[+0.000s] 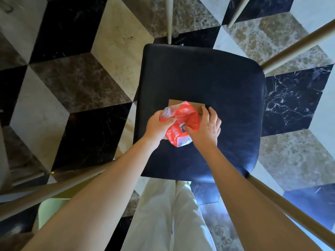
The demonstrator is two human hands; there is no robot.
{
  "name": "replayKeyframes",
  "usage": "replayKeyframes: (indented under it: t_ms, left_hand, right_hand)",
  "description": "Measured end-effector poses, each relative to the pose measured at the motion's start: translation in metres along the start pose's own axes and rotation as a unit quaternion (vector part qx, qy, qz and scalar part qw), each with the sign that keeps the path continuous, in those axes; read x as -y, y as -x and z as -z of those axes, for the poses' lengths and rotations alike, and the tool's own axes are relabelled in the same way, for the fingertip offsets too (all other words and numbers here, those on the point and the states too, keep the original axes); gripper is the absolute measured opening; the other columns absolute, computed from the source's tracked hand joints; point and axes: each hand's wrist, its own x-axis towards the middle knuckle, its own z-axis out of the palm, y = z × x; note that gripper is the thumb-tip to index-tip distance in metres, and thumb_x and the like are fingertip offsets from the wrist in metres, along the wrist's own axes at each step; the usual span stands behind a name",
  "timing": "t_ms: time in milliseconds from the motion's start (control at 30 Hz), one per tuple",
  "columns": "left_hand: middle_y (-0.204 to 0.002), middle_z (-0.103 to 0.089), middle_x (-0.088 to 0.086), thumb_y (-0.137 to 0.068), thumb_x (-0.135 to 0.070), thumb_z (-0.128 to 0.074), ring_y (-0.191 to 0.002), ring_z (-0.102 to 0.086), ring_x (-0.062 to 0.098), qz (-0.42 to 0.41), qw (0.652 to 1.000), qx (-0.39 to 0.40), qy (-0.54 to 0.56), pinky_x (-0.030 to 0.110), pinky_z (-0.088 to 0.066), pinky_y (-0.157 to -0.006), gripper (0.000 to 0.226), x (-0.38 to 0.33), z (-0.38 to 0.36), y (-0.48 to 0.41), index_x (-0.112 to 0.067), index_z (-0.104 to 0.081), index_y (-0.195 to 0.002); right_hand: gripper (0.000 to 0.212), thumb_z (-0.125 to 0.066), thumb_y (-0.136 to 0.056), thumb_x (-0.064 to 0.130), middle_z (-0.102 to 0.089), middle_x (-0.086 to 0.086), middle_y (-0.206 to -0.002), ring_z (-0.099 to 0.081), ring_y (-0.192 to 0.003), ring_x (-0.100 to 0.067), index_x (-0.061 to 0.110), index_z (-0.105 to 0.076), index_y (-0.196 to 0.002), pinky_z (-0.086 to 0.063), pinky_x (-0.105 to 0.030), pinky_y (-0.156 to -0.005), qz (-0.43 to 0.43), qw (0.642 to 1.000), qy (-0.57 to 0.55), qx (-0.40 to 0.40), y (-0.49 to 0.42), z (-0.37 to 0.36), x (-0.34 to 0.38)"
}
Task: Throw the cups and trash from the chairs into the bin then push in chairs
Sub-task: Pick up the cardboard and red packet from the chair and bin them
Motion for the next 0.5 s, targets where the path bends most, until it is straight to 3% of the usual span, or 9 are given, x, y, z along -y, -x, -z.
replayKeyframes:
  t_ms: [100, 233, 367, 433, 500]
  left_hand:
    - [-0.097, -0.065, 0.001, -0.083, -0.016, -0.07, -0.088, -0.065, 0.015, 0.014, 0.999, -0.012, 0.039, 0.027, -0.053, -0.072, 0.029, 0.002, 0.008, 0.008, -0.014, -0.057, -0.11]
    - [-0.106, -0.068, 0.013, -0.084, -0.013, -0.069, -0.096, -0.066, 0.027, 0.017, 0.995, -0.046, 0.091, 0.039, -0.054, -0.084, 0.031, 0.011, 0.036, 0.025, -0.007, -0.059, -0.113]
    - [-0.098, -0.069, 0.006, -0.083, -0.012, -0.069, -0.095, -0.066, 0.026, 0.023, 0.985, -0.08, 0.152, 0.037, -0.054, -0.081, 0.02, 0.03, 0.066, 0.052, -0.018, -0.062, -0.101]
    - [-0.108, -0.069, 0.011, -0.083, -0.014, -0.07, -0.102, -0.065, 0.03, 0.032, 0.976, -0.094, 0.192, 0.045, -0.053, -0.09, 0.026, 0.048, 0.084, 0.074, -0.017, -0.062, -0.107]
    - [-0.12, -0.065, 0.015, -0.083, -0.018, -0.07, -0.108, -0.063, 0.031, 0.049, 0.968, -0.113, 0.221, 0.049, -0.051, -0.095, 0.04, 0.069, 0.099, 0.103, -0.013, -0.057, -0.121]
  right_hand:
    - [0.093, -0.076, -0.075, 0.036, -0.023, -0.001, -0.154, -0.024, -0.137, -0.024, 0.022, -0.021, -0.149, -0.032, -0.042, -0.107, 0.022, 0.997, -0.064, 0.049, 0.002, 0.011, 0.005]
    - [0.081, -0.072, -0.079, 0.019, -0.048, 0.002, -0.138, -0.047, -0.121, -0.015, 0.026, -0.027, -0.147, -0.039, -0.022, -0.083, -0.018, 0.968, -0.221, 0.113, 0.004, 0.021, 0.026]
    - [0.07, -0.071, -0.079, 0.015, -0.05, -0.003, -0.135, -0.049, -0.12, -0.019, 0.021, -0.038, -0.14, -0.044, -0.031, -0.092, 0.033, 0.971, -0.178, 0.158, 0.018, 0.004, 0.054]
    - [0.068, -0.071, -0.079, 0.014, -0.05, -0.005, -0.135, -0.05, -0.12, -0.021, 0.02, -0.039, -0.139, -0.046, -0.038, -0.097, 0.06, 0.967, -0.148, 0.197, 0.032, -0.013, 0.07]
    - [0.068, -0.07, -0.08, 0.013, -0.051, -0.006, -0.135, -0.05, -0.12, -0.022, 0.019, -0.039, -0.14, -0.046, -0.035, -0.095, 0.099, 0.962, -0.101, 0.235, 0.05, -0.029, 0.084]
